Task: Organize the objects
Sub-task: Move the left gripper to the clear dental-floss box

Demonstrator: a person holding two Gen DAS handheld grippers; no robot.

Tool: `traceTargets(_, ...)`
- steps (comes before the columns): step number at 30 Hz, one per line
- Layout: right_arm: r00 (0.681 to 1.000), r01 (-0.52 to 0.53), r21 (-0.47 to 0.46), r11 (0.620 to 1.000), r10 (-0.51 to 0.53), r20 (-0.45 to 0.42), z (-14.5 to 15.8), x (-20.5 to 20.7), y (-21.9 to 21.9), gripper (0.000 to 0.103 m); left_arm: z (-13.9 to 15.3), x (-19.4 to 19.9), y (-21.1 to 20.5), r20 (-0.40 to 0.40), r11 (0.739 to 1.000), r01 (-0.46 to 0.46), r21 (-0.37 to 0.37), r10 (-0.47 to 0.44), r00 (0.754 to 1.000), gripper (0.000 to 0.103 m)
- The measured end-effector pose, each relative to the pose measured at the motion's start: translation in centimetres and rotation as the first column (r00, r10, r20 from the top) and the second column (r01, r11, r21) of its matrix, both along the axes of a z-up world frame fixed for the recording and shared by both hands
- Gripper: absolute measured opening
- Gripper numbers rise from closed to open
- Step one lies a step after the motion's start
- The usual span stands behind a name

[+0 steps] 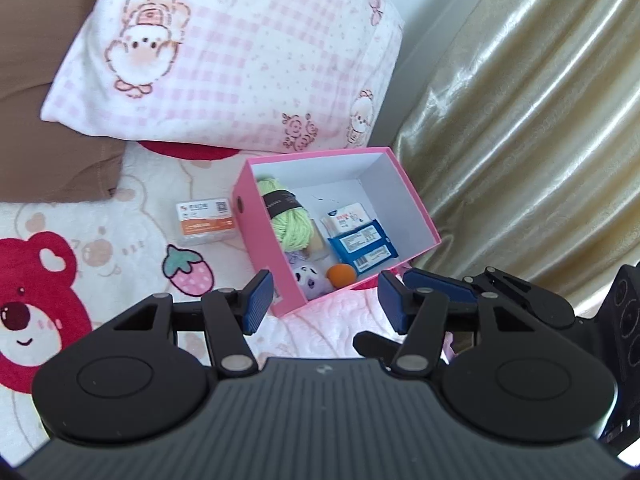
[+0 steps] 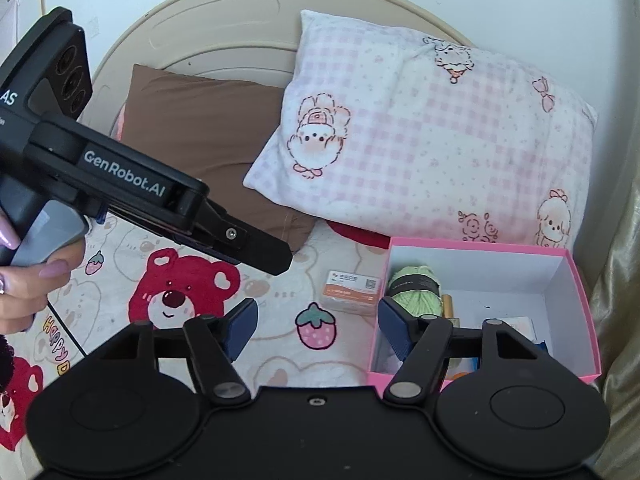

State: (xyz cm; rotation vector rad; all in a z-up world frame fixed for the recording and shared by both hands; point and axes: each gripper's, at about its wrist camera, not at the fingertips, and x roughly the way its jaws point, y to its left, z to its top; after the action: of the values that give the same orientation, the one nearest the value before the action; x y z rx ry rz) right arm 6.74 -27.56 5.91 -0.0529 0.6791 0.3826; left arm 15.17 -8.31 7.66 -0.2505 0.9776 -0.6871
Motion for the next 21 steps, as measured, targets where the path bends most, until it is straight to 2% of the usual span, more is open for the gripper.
traceTargets(11, 0.999, -0.036, -0.006, 0.999, 0.036, 0.004, -3.1, 2.4, 4.7, 0.084, -3.3, 3.0, 2.9, 0.000, 0.999, -0.035, 0.017, 0.035, 0.999, 0.059)
traceTargets(17, 1.000, 0.023, 0.027, 0.999, -0.023, -0.011, -7.1, 5.4, 6.8, 0.088, -7.8, 6.5, 4.4, -0.049, 0.998, -0.061, 0.030, 0.062, 0.997, 0.060)
traceTargets(21, 0.997, 0.076, 0.066, 0.995, -0.075, -0.011, -10.4, 7.7, 8.0, 0.088, -10.8, 9.0, 4.9, -0.044, 0.999, -0.042, 0.013, 0.042, 0.998, 0.060)
